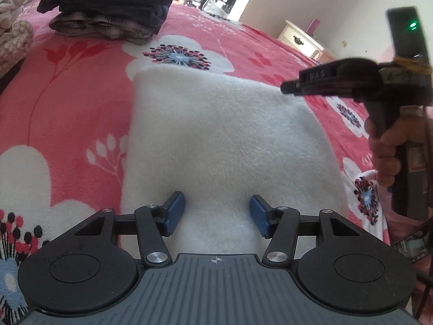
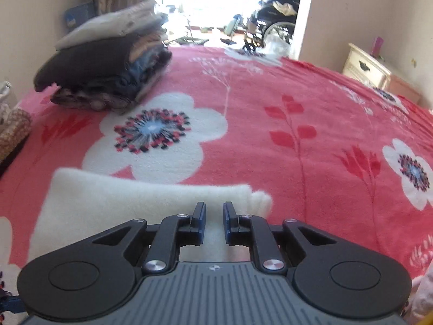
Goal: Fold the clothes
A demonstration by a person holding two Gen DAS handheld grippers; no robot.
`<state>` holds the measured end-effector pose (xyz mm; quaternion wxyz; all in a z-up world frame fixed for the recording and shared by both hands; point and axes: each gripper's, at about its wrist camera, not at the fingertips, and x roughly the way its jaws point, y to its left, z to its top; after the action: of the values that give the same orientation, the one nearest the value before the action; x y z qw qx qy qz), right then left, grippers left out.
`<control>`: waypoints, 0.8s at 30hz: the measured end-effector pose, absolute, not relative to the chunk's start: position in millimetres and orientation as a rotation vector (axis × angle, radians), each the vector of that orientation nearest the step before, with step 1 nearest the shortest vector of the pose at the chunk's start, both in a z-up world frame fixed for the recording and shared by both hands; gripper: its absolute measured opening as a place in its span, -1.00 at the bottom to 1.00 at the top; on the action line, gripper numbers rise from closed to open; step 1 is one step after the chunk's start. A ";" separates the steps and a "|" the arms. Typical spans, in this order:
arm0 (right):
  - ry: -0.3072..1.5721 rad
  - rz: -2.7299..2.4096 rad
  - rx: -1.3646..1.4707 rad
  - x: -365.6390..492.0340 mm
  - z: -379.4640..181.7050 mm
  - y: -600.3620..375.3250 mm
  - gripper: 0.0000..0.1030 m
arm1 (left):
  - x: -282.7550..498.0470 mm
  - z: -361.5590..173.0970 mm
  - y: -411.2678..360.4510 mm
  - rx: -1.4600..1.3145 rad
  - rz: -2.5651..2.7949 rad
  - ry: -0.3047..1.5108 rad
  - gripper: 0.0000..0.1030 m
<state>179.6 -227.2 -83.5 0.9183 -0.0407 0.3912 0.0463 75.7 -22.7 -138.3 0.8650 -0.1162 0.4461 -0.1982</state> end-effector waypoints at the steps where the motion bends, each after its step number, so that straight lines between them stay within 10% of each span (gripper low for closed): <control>1: 0.776 0.136 -0.089 176.6 -75.0 -220.6 -0.67 | 76.0 -137.8 -22.7 -0.244 -0.412 0.942 0.06; 24: 0.943 0.416 -0.149 213.2 -112.1 -123.7 -0.69 | 69.8 -129.0 -30.5 -0.181 -0.347 0.971 0.07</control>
<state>213.2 -123.7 -112.1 0.8675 -0.0714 0.4503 0.1988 69.8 -30.5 -129.0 0.8660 -0.0867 0.4637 -0.1657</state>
